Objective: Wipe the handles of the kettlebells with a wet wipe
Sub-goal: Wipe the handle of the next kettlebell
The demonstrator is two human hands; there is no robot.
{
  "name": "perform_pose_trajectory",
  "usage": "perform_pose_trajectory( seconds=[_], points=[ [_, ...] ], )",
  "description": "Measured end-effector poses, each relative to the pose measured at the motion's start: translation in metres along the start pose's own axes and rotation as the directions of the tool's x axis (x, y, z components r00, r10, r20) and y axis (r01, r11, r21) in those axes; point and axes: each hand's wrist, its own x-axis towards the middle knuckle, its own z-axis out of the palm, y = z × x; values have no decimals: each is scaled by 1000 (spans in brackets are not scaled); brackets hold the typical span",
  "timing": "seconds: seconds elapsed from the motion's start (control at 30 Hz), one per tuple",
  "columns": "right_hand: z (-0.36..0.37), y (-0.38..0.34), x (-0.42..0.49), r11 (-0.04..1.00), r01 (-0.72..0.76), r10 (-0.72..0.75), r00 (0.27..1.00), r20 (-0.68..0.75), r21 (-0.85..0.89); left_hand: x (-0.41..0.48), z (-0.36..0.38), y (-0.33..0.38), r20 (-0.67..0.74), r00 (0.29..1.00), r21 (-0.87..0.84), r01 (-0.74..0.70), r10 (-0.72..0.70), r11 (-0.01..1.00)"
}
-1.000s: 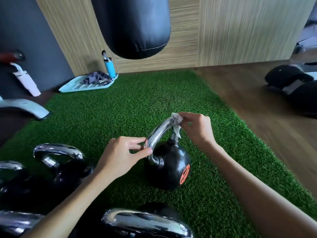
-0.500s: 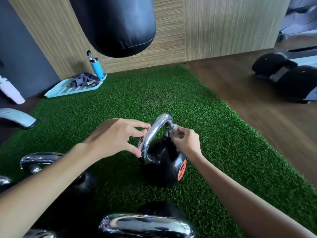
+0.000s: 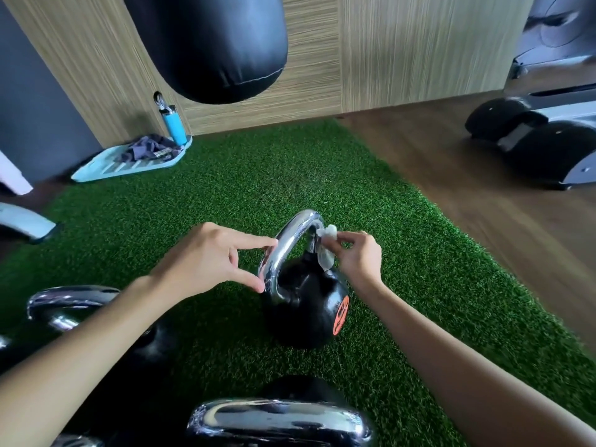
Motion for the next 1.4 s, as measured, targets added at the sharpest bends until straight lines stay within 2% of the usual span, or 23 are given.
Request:
perform_pose_trajectory(
  seconds=[0.07, 0.2, 0.3, 0.33, 0.43, 0.57, 0.67, 0.93, 1.07, 1.17, 1.33, 1.4],
  points=[
    [-1, -3, 0, 996, -50, 48, 998, 34, 67, 2, -1, 1, 12, 1000, 30, -2, 2, 1000],
    [-4, -28, 3, 979, 57, -56, 998, -9, 197, 4, 0, 3, 38, 999, 76, -34, 31, 997],
    [-2, -30, -1, 986, 149, -146, 988, -47, 71, 3, 1, 3, 28, 999, 70, -29, 27, 997],
    [0, -27, -3, 990, 140, -138, 989, -56, 32, 3, 1, 3, 25, 999, 64, -28, 26, 998],
    [0, -30, -10, 991, 78, -72, 996, -56, 109, 4, -1, 7, 36, 999, 69, -23, 20, 997],
    [0, -50, -31, 974, 178, -176, 984, -29, 141, 2, -1, 10, 29, 1000, 74, -13, 11, 997],
    [3, -50, -65, 967, 239, -242, 970, 35, 84, 1, -1, 12, 11, 1000, 56, 12, -12, 998],
    [-1, -51, -61, 961, 240, -250, 967, 56, 141, -1, -1, 12, 12, 1000, 57, 19, -19, 998],
    [9, -28, -91, 962, 261, -271, 945, 185, 76, -2, -2, 13, 15, 1000, 51, 11, -12, 999],
    [12, -14, -92, 961, 277, -270, 943, 196, -9, -1, -2, 13, 17, 1000, 42, 14, -14, 999],
    [9, -18, -88, 932, 359, -361, 916, 175, 44, -1, -1, 14, 14, 1000, 64, 9, -10, 998],
    [12, -9, -90, 909, 414, -401, 900, 168, -48, -1, 0, 13, 10, 1000, 47, 9, -9, 999]
  ],
)
